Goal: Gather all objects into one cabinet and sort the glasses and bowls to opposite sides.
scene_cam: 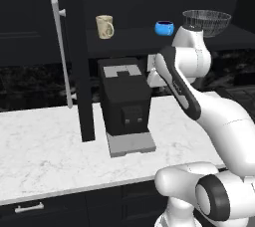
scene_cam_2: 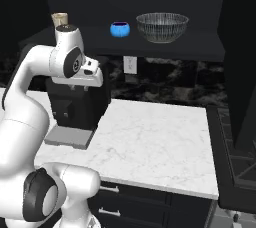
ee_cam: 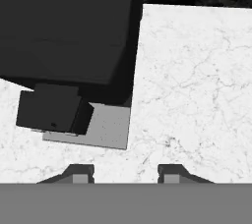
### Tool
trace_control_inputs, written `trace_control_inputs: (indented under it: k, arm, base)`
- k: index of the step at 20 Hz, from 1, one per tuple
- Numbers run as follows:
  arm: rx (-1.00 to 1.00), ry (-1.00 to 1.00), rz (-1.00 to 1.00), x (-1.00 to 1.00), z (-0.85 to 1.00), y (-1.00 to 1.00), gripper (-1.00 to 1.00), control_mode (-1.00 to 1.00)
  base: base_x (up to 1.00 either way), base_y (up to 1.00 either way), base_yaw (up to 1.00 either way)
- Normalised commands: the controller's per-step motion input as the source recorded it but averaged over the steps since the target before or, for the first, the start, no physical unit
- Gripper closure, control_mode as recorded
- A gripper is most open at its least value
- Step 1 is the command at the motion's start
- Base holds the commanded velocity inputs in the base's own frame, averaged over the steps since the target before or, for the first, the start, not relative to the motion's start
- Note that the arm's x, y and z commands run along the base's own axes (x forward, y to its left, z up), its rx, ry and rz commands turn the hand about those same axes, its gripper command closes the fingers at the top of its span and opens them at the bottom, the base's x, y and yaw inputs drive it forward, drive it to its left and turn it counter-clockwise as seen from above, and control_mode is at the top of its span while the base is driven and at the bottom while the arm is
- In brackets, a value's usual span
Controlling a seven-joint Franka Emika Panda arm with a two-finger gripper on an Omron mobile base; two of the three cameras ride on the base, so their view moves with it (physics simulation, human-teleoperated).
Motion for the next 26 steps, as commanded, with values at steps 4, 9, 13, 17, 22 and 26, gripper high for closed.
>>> trace_control_inputs:
  k: [4, 9, 13, 17, 22, 26]
  arm:
    - [0.00, 0.00, 0.00, -0.01, 0.00, 0.00, -1.00, 1.00]
    - [0.00, 0.00, 0.00, 0.00, 0.00, 0.00, -1.00, 1.00]
    - [0.00, 0.00, 0.00, 0.00, 0.00, 0.00, -1.00, 1.00]
    - [0.00, 0.00, 0.00, 0.00, 0.00, 0.00, -1.00, 1.00]
    - [0.00, 0.00, 0.00, 0.00, 0.00, 0.00, -1.00, 1.00]
    - [0.00, 0.00, 0.00, 0.00, 0.00, 0.00, -1.00, 1.00]
  base:
    - [-0.32, -0.03, 0.00]
    - [-0.62, 0.00, 0.01]
    - [-0.69, -0.01, 0.05]
    - [-0.62, 0.00, 0.10]
    - [-0.59, -0.02, 0.15]
    - [-0.59, -0.01, 0.13]
